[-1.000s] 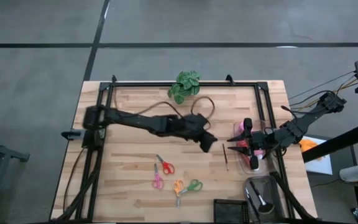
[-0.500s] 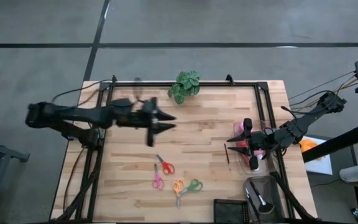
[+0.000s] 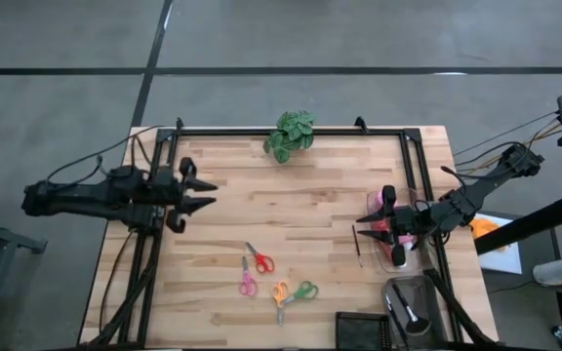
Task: Pick & Place Paint Supplies
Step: Put the black paint brush into the gray bin
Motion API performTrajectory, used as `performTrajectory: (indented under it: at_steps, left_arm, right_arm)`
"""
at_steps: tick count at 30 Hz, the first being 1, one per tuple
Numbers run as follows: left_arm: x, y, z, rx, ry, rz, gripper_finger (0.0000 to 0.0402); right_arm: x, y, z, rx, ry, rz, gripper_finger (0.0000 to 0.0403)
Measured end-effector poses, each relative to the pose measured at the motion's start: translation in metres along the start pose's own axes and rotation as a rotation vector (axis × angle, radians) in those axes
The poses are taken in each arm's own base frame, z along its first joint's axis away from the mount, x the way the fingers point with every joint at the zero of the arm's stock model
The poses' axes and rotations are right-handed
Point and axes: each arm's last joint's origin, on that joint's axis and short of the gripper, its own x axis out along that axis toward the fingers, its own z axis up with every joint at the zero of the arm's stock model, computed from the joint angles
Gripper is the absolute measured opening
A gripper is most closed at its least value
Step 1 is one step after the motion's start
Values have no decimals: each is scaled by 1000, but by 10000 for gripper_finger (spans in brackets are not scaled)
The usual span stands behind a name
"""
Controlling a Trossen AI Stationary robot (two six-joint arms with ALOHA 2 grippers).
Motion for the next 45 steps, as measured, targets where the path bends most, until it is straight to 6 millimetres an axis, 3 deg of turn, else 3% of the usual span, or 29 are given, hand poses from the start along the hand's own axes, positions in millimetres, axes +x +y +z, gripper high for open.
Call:
performTrajectory:
  at_steps: [10,24,34,45]
  left_arm:
    - [-32,3,-30,1,-86,-12,150]
    - [-35,3,-33,-25,-85,-11,149]
    - [-35,5,-50,-29,86,10,149]
    - [-44,8,-83,-35,444,55,149]
  right_arm:
    - [0,0,0,0,0,0,116]
    - [0,0,0,0,0,1,116]
    - [0,0,0,1,-1,1,116]
    - [0,0,0,-82,-1,0,116]
